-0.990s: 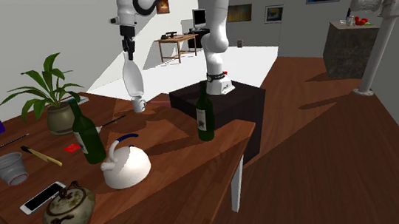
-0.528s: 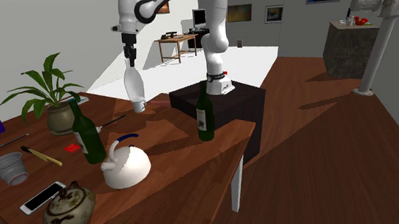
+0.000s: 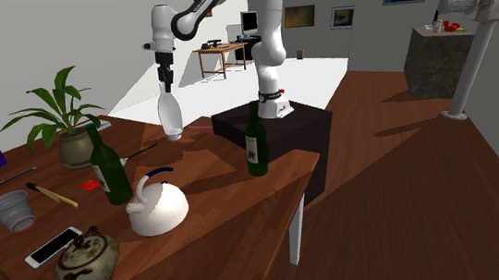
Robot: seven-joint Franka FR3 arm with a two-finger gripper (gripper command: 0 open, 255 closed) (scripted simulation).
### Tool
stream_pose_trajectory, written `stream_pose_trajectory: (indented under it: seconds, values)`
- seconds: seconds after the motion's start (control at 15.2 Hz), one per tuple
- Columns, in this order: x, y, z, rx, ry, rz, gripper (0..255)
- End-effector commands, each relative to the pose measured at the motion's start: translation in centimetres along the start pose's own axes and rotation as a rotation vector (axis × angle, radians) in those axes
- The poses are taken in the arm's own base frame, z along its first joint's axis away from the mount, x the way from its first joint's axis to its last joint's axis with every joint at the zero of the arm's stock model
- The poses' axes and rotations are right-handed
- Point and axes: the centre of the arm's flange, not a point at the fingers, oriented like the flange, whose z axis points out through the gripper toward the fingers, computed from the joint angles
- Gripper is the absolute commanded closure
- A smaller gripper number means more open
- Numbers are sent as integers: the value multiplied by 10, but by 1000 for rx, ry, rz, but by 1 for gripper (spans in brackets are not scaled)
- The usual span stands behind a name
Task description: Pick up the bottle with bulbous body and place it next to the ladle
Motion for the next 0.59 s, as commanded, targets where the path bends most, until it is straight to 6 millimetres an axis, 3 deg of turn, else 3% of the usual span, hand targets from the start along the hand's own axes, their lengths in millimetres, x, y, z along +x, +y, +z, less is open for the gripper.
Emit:
stream_pose_trajectory:
  seconds: [0.0,0.53]
  values:
    - [-1,1,11,0,1,0,255]
    - [-9,2,52,0,1,0,255]
